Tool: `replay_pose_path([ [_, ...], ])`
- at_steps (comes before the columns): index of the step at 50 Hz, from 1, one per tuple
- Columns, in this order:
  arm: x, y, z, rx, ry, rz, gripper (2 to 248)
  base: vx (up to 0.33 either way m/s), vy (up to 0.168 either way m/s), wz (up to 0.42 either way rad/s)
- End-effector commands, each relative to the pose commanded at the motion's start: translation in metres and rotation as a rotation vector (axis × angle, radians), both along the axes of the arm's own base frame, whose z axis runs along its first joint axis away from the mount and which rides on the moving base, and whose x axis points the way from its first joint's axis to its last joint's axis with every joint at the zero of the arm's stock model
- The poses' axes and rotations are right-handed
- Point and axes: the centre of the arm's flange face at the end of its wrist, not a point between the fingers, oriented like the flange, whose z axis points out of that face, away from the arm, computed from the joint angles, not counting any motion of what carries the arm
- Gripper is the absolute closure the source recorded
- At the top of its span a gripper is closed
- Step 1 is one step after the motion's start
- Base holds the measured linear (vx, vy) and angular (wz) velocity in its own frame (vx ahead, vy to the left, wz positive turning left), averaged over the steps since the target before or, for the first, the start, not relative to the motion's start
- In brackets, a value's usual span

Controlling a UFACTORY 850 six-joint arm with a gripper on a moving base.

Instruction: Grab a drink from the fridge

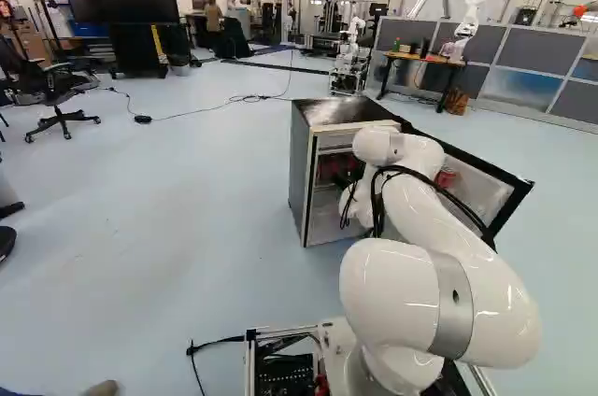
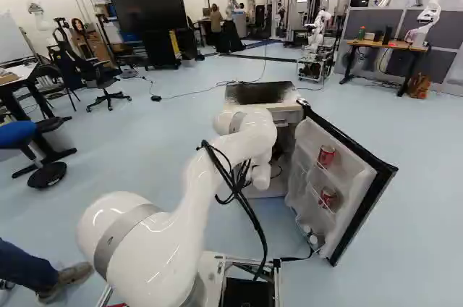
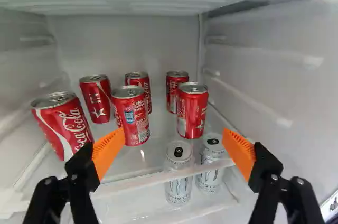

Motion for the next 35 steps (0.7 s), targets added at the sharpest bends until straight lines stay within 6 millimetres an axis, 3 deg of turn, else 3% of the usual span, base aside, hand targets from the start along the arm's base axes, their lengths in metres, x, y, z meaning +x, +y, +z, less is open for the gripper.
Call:
replay_pose_path([
  [35, 0.015, -0.016, -0.013, -0.017, -0.021, -0.014, 3, 0.000, 0.000, 0.000],
])
